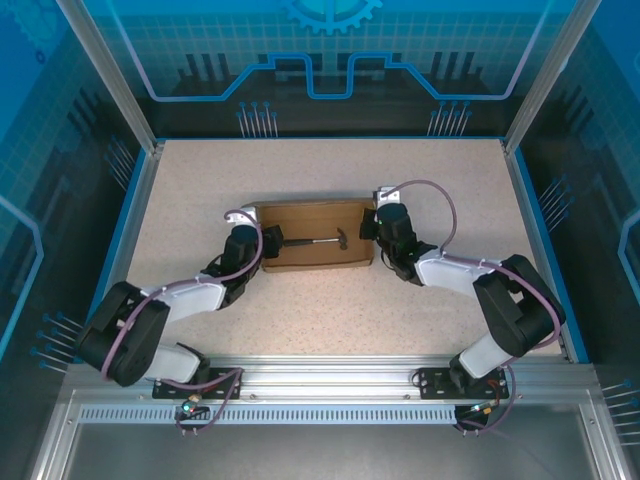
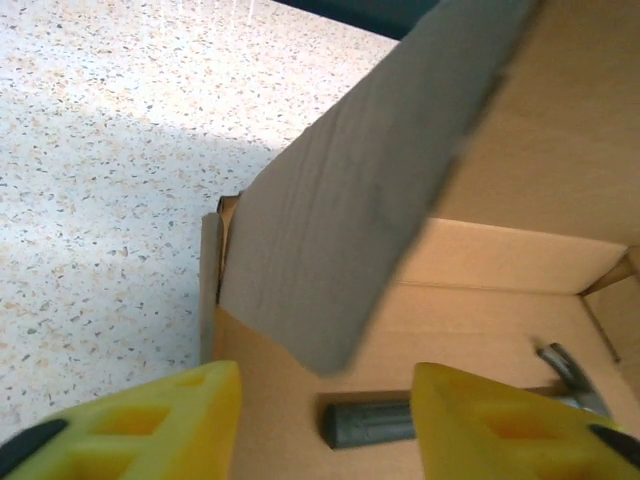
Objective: Fold the paper box
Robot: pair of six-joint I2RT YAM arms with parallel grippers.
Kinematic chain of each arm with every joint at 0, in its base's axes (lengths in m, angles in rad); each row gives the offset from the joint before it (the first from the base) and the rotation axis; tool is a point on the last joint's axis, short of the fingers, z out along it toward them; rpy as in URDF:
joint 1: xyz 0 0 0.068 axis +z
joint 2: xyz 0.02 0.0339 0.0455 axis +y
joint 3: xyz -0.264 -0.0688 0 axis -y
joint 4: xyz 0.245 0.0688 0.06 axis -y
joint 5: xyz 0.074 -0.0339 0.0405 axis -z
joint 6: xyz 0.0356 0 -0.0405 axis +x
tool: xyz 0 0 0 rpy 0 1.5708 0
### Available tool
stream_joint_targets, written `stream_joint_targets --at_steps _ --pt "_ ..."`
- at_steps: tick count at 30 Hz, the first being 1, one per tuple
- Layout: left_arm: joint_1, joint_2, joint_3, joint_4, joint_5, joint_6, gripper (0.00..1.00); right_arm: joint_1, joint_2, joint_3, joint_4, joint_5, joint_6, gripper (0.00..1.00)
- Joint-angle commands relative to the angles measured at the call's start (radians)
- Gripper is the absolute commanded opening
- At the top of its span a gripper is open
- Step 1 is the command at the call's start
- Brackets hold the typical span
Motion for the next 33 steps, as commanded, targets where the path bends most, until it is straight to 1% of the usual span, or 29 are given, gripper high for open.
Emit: stream_joint_targets --at_steps 1,4,8,11,14,16,19,23,27,29,31,33 --pt "-0.005 -0.079 -0.007 -0.097 0.041 -0.021 0.57 0.019 0.007 -0.041 -0.062 0.005 -0.017 0.02" --pt "-0.004 -0.164 -0.003 -0.216 0.063 -0.021 0.62 0.020 0.002 -0.045 -0.060 0.010 -0.023 0.02" --pt "0.000 -0.333 0.030 -0.444 0.101 0.008 0.65 0.021 -0.004 -0.041 -0.067 0.011 -0.038 0.02" --pt "0.004 -0.455 0.094 -0.583 0.097 0.033 0.66 0.021 -0.008 -0.041 -0.068 0.010 -0.051 0.02" --pt "0.014 -0.492 0.187 -0.658 0.104 0.064 0.68 0.021 -0.005 -0.039 -0.066 0.009 -0.066 0.02" --pt "0.022 -0.464 0.258 -0.686 0.121 0.099 0.69 0.021 -0.002 -0.036 -0.063 0.008 -0.080 0.02" --pt "0.049 -0.370 0.395 -0.716 0.182 0.160 0.69 0.021 0.001 -0.033 -0.061 0.007 -0.091 0.02" --pt "0.097 -0.197 0.575 -0.793 0.316 0.224 0.69 0.021 0.006 -0.015 -0.081 -0.001 -0.106 0.02" --pt "0.102 -0.018 0.731 -0.889 0.441 0.266 0.69 0.018 0.012 -0.007 -0.082 0.005 -0.115 0.03" --pt "0.102 0.061 0.789 -0.928 0.509 0.284 0.68 0.018 0.014 -0.005 -0.082 0.006 -0.121 0.04" --pt "0.102 0.118 0.819 -0.960 0.545 0.291 0.66 0.016 0.014 0.000 -0.088 0.006 -0.121 0.06" --pt "0.102 0.138 0.817 -0.961 0.571 0.291 0.65 0.016 0.013 0.005 -0.097 0.004 -0.123 0.08"
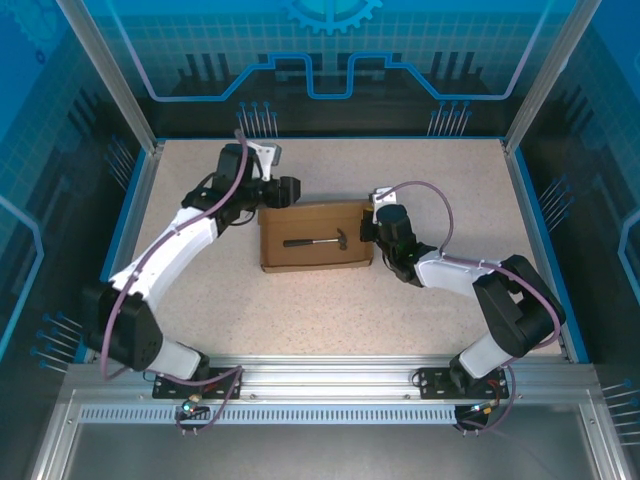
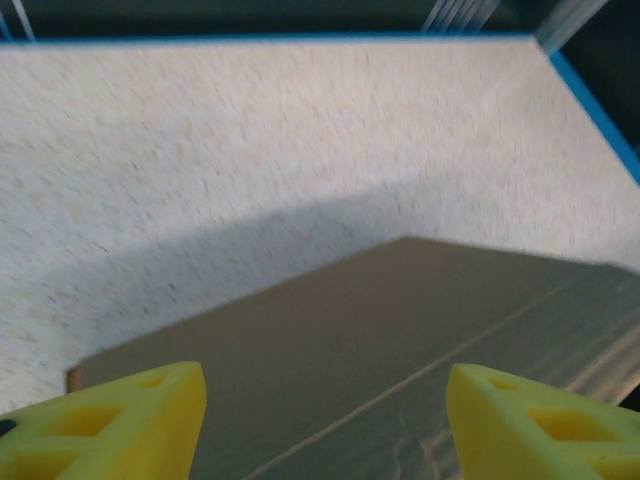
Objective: Fold the paper box
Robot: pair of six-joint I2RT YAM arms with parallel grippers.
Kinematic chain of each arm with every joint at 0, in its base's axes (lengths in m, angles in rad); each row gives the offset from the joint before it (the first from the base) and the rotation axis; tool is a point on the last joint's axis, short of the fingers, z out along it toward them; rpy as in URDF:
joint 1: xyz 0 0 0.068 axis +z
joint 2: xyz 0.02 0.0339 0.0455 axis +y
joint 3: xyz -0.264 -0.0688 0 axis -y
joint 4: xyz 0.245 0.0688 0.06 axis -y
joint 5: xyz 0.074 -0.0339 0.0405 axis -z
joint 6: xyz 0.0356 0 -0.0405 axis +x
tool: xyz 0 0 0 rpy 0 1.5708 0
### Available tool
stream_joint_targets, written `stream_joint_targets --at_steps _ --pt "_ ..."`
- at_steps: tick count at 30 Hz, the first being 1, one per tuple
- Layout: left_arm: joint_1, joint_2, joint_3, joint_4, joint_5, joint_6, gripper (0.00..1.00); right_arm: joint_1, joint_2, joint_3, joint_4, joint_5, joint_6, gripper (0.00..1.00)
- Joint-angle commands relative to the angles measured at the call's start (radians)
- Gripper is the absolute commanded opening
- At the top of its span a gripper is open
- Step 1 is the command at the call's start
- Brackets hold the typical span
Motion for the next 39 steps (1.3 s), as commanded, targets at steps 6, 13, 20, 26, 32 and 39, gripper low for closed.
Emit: stream_joint_targets --at_steps 6,13,20,26,32,39 --pt "-0.002 0.011 -0.079 -0.030 0.158 0.002 0.64 0.010 -0.031 -0.001 -0.148 -0.002 -0.007 0.16" --pt "-0.018 0.016 -0.182 0.043 0.141 -0.024 0.64 0.015 -0.120 0.005 -0.373 -0.079 0.037 0.35" --pt "-0.022 0.028 -0.216 0.070 0.126 -0.035 0.64 0.030 -0.283 -0.002 -0.641 -0.164 0.068 0.50" --pt "-0.022 0.020 -0.222 0.088 0.116 -0.048 0.64 0.029 -0.386 0.094 -0.808 -0.240 0.044 0.57" --pt "-0.022 0.021 -0.233 0.096 0.115 -0.055 0.63 -0.025 -0.334 0.210 -0.810 -0.330 0.016 0.60" --pt "-0.021 0.022 -0.237 0.091 0.109 -0.055 0.63 -0.102 -0.178 0.336 -0.817 -0.429 0.010 0.62"
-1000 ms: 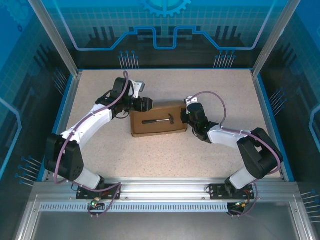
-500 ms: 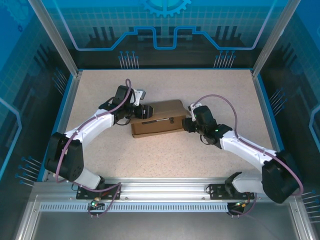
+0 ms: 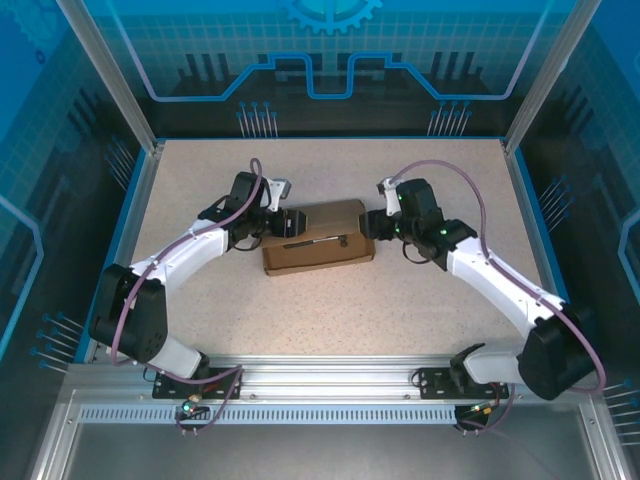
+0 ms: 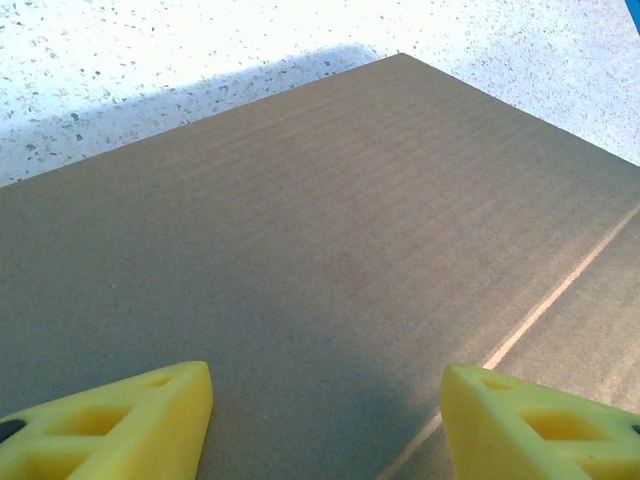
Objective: Fold the paper box
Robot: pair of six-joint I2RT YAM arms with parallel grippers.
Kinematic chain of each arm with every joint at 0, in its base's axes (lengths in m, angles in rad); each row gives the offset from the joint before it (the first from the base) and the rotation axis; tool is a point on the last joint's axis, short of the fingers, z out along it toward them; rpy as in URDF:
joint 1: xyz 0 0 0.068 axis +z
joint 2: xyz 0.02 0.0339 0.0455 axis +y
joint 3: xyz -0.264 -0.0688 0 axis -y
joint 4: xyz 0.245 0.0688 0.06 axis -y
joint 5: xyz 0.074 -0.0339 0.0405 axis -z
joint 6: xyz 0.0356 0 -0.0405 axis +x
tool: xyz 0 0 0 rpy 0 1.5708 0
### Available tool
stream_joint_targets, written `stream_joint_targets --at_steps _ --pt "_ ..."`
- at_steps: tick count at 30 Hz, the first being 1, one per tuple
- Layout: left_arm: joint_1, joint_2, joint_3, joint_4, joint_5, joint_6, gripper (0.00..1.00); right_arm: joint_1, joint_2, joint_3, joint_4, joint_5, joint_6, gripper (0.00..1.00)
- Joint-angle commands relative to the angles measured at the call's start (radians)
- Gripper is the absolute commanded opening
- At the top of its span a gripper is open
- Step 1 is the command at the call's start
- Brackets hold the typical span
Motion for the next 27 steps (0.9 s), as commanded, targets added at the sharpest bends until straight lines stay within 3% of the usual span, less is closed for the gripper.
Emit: stream_joint_targets --at_steps 1,13,27 --pt "-0.006 -0.008 -0.020 0.002 -0.009 -0.007 0.63 -0.030 0.088 0.069 -0.046 -0.066 -0.018 0.61" --pt "-0.007 -0.011 -0.059 0.022 -0.011 -0.024 0.63 -0.057 0.255 0.064 -0.037 -0.130 0.030 0.55" --pt "-0.010 0.008 -0.129 0.064 -0.019 -0.051 0.63 -0.073 0.351 0.022 -0.029 -0.095 0.043 0.49"
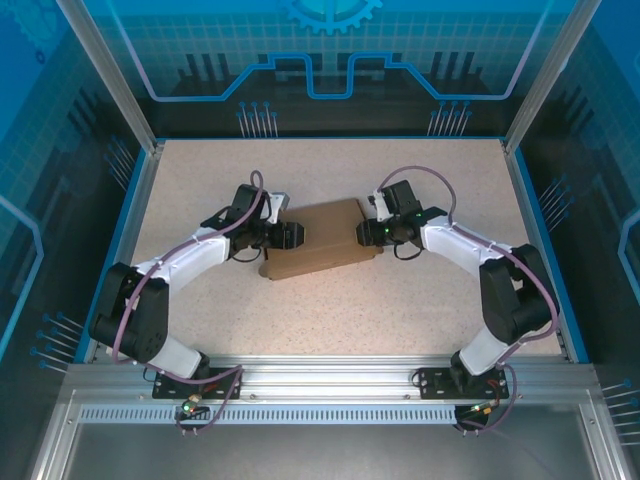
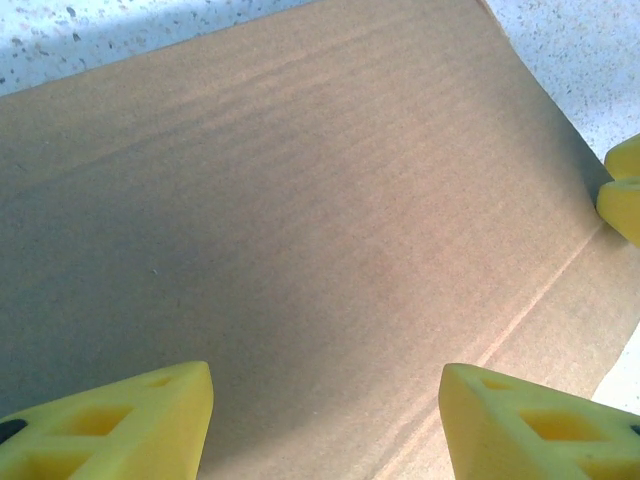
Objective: Fold the paper box
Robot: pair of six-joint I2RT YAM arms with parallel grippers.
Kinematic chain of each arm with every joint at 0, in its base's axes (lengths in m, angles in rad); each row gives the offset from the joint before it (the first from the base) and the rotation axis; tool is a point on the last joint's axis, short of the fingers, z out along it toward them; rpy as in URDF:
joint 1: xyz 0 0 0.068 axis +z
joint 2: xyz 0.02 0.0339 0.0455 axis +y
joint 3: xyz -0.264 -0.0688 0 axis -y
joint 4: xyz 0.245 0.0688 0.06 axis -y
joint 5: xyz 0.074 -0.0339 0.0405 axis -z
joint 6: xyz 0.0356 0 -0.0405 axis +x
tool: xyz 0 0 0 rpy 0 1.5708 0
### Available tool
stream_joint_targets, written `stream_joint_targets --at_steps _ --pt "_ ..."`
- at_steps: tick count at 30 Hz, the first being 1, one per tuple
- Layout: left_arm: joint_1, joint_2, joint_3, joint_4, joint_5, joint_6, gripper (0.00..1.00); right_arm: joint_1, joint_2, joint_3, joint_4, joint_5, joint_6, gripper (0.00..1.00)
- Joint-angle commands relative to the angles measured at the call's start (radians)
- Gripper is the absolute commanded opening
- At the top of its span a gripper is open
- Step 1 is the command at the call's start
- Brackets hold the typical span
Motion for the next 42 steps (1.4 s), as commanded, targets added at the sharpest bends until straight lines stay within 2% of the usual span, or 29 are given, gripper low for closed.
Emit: stream_joint_targets --at_steps 1,10,16,20,22,27,31,35,42 --pt "-0.007 0.014 -0.026 0.027 -0.013 -0.022 0.63 -0.012 0.038 -0.017 -0.008 0.016 0.014 0.49" --pt "-0.014 0.078 -0.021 0.040 -0.003 -0.029 0.63 -0.016 0.077 0.008 -0.028 0.060 -0.008 0.49" --pt "-0.013 -0.020 -0.002 0.050 -0.035 -0.021 0.65 -0.003 -0.028 0.029 -0.070 0.104 -0.059 0.54" --pt "0.007 -0.104 -0.023 0.077 -0.129 0.005 0.69 0.068 -0.124 0.015 -0.099 0.178 -0.103 0.59" --pt "0.050 -0.111 -0.020 0.082 -0.129 0.006 0.70 0.103 -0.156 0.006 -0.117 0.180 -0.105 0.60" --pt "0.160 -0.013 0.075 0.024 -0.045 0.004 0.73 0.174 -0.213 -0.040 -0.145 0.091 -0.062 0.64" --pt "0.184 0.097 0.176 -0.047 -0.053 0.081 0.75 0.205 -0.220 -0.056 -0.097 0.046 -0.045 0.66" --pt "0.216 0.208 0.271 -0.108 -0.059 0.143 0.77 0.228 -0.158 0.004 -0.017 -0.038 -0.051 0.65" --pt "0.246 0.363 0.388 -0.166 0.128 0.154 0.78 0.275 0.060 0.161 0.005 -0.088 -0.080 0.63"
